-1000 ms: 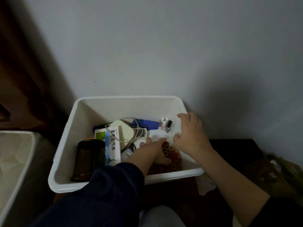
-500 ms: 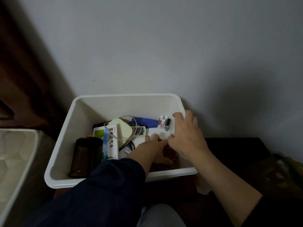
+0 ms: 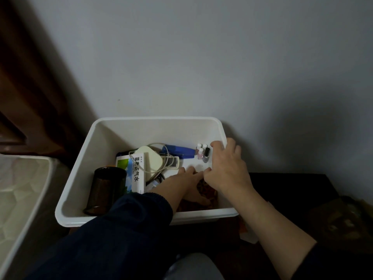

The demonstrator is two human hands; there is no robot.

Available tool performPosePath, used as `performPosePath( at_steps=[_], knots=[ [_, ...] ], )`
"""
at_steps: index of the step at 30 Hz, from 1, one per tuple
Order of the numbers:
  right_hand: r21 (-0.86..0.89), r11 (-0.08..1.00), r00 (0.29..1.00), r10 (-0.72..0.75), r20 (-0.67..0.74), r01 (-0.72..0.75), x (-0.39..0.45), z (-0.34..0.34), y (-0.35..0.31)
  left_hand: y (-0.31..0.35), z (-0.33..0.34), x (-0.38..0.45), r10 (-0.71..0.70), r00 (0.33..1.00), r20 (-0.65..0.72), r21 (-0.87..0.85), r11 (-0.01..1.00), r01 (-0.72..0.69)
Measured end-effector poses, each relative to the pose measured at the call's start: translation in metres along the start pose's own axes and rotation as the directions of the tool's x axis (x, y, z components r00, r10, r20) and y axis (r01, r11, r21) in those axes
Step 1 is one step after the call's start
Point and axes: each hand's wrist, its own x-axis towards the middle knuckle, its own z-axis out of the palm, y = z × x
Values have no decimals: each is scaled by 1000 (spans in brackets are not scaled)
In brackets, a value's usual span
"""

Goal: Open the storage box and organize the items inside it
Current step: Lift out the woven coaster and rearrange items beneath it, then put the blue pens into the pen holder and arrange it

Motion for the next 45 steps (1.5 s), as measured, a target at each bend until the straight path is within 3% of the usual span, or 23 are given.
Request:
performPosePath(
  at_steps=[5,7,9,11,13,16,17,20,22,24,27,30,35,40,45],
  knots=[
    [54,998,1000,27,-11,-26,1,-1,-1,-4,-9,-23,3,993,-116,51,999,3],
    [108,993,999,43,-11,-42,1,-4,-1,-8,-21,-47,-18,975,-222,27,999,24],
    [129,991,999,45,-22,-42,-1,-9,-2,-16,-31,-78,-42,913,-406,-54,998,21],
    [88,996,998,10,-64,-5,-2,-13,-4,-30,-32,-113,-67,775,-628,-74,997,27],
    [21,999,995,-45,-94,47,-4,-15,-5,-50,-24,-149,-110,598,-794,-46,991,122],
    [-41,994,987,-110,-115,106,-5,-19,-8,-88,1,-197,-250,343,-905,-160,950,268],
    [-40,992,983,-126,-131,122,-6,-20,-9,-99,9,-209,-309,298,-903,-212,925,316],
    [87,973,959,-194,-206,216,-15,-21,-21,-121,26,-226,-548,330,-769,-446,829,338],
    [299,916,952,-204,-227,267,-26,-19,-40,-123,26,-225,-708,389,-590,-685,693,222],
    [483,835,964,-222,-144,264,-34,-16,-70,-124,25,-221,-760,430,-487,-808,579,109],
    [641,752,940,-312,139,155,-34,-10,-121,-126,28,-221,-734,437,-520,-790,608,80],
    [591,794,862,-393,319,143,-26,0,-171,-130,30,-221,-722,450,-525,-793,607,49],
    [502,853,800,-397,450,141,-10,25,-216,-133,35,-218,-716,431,-549,-785,619,29],
    [549,834,875,-309,374,59,-1,30,-204,-136,38,-214,-720,406,-563,-784,621,14],
    [606,794,794,-338,504,-47,-6,17,-192,-134,35,-218,-725,423,-543,-796,605,16]
  ],
)
